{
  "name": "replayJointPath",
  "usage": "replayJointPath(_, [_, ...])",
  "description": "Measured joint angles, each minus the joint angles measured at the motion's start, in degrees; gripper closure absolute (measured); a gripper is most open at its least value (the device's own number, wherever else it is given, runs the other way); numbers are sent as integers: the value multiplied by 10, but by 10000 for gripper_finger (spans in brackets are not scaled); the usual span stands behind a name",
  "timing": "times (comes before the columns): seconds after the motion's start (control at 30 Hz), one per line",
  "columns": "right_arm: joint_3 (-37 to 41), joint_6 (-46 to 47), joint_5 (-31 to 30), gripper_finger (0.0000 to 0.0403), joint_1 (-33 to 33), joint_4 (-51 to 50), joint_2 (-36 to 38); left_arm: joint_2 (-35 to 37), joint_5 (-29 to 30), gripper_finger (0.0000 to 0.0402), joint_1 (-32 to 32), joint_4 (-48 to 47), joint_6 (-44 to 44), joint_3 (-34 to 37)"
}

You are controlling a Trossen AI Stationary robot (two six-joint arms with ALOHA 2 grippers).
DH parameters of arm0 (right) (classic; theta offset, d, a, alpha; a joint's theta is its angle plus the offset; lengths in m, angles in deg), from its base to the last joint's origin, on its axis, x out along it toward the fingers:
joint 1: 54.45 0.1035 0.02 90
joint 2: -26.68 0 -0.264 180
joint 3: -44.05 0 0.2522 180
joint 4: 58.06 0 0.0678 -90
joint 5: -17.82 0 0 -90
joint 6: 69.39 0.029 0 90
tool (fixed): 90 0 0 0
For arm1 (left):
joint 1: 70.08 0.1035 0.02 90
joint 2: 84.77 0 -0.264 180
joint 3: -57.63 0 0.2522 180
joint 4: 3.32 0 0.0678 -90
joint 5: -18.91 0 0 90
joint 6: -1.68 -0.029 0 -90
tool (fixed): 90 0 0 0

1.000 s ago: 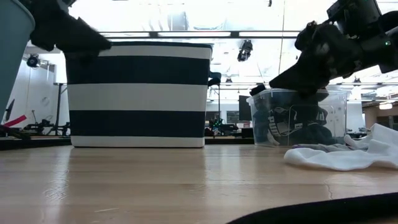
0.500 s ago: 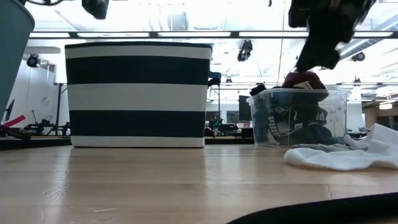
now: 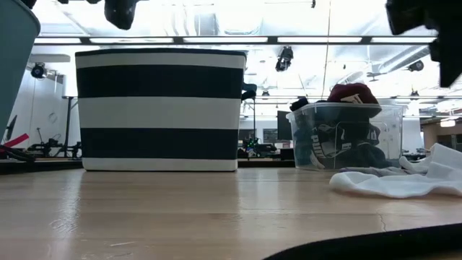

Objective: Pick & Place Cloths
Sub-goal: Put the white sock into the blue bin

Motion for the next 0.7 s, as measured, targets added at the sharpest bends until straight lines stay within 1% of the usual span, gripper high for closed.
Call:
replayJointPath(0.1, [25, 33, 0, 197, 27, 19, -8, -1, -19, 201, 0, 0, 2, 0])
replayJointPath(0.2, [49, 43, 2, 184, 51, 42, -21, -1, -28, 189, 0, 19, 4, 0])
replayJointPath(0.3, [67, 40, -11, 173, 57, 67, -49, -1, -29, 186, 0, 20, 1, 0])
replayJointPath(0.47, [70, 13, -39, 161, 57, 100, -117, -1, -32, 186, 0, 20, 1, 1])
replayJointPath(0.63, [70, 18, -9, 156, 55, 119, -187, -1, -32, 186, 0, 20, 1, 1])
replayJointPath(0.7, [70, 18, -9, 158, 55, 121, -210, -1, -32, 186, 0, 20, 1, 2])
